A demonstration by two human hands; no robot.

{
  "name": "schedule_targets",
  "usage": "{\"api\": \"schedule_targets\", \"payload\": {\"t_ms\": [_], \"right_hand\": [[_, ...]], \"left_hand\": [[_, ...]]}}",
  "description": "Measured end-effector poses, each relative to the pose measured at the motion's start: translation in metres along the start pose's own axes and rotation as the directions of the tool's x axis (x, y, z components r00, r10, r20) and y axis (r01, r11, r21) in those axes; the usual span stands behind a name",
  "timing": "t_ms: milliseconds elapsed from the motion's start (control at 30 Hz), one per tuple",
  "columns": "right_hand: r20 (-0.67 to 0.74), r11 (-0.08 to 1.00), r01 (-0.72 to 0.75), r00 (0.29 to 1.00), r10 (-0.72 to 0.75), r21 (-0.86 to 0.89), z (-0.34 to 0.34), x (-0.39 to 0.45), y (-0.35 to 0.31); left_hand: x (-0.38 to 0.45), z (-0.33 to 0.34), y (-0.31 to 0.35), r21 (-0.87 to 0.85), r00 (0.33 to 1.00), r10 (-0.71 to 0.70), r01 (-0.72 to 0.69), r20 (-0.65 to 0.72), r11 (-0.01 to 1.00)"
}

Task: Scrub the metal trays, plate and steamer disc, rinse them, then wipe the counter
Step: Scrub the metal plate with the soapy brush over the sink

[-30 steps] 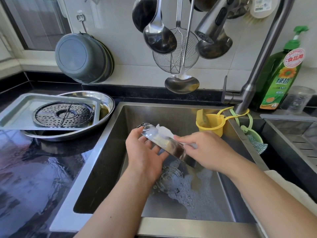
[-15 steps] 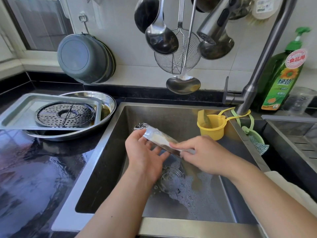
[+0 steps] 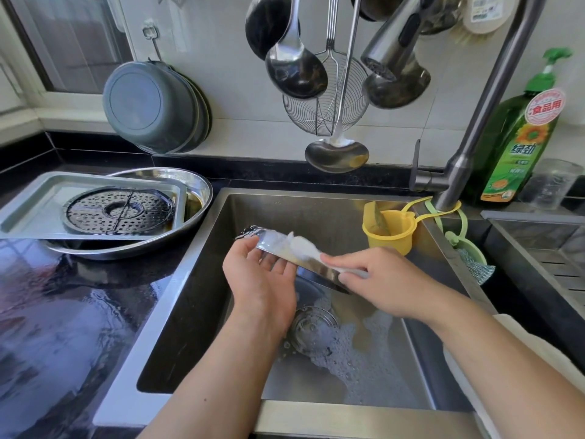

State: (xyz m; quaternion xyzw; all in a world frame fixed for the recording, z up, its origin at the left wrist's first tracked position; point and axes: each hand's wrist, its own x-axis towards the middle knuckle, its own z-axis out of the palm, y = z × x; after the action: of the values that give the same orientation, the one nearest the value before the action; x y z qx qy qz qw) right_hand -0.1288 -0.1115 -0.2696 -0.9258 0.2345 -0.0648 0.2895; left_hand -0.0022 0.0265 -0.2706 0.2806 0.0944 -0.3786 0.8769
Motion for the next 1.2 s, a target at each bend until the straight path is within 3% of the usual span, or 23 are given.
{"api": "schedule_targets", "payload": {"t_ms": [100, 233, 367, 467, 633, 767, 900, 1067, 1200], "right_hand": [[0.042, 0.999, 0.032, 0.999, -0.032, 0.010, 0.003, -0.002, -0.012], [-0.087, 1.000, 0.005, 0.996, -0.003, 0.023, 0.002, 0.005, -0.003], [0.020, 0.999, 0.034, 0.999, -0.035, 0.035, 0.006, 0.001, -0.008], [-0.052, 1.000, 0.005, 0.999, -0.003, 0.027, 0.002, 0.005, 0.000], [0.027, 0.999, 0.032, 0.999, -0.033, 0.028, 0.006, 0.001, -0.008], [-0.071, 1.000, -0.023, 0.997, 0.024, 0.021, -0.002, 0.005, -0.002], [0.078, 0.999, 0.015, 0.997, -0.017, 0.028, 0.004, 0.000, -0.007], [-0.042, 0.999, -0.005, 0.999, 0.008, 0.049, -0.003, 0.004, -0.003], [0.095, 0.999, 0.017, 0.995, -0.021, 0.048, 0.001, 0.000, -0.005]], "left_hand": [[0.000, 0.000, -0.003, 0.061, 0.998, -0.032, 0.029, 0.047, 0.998], [-0.004, 0.000, -0.007, 0.209, 0.980, -0.137, 0.106, 0.142, 0.972], [-0.001, 0.000, -0.003, 0.100, 0.994, -0.059, 0.049, 0.093, 0.994], [0.002, 0.000, 0.000, 0.037, 0.997, -0.028, 0.025, 0.077, 0.999], [0.001, 0.000, -0.006, 0.093, 0.996, -0.048, 0.041, 0.075, 0.995], [-0.001, 0.000, -0.004, 0.119, 0.996, -0.040, 0.030, 0.077, 0.992], [0.000, -0.002, -0.001, 0.128, 0.999, -0.016, 0.011, 0.037, 0.992], [-0.002, -0.001, 0.000, 0.092, 0.999, -0.009, 0.005, 0.046, 0.996], [0.000, -0.001, 0.002, 0.038, 1.000, 0.002, -0.003, 0.028, 0.999]]}}
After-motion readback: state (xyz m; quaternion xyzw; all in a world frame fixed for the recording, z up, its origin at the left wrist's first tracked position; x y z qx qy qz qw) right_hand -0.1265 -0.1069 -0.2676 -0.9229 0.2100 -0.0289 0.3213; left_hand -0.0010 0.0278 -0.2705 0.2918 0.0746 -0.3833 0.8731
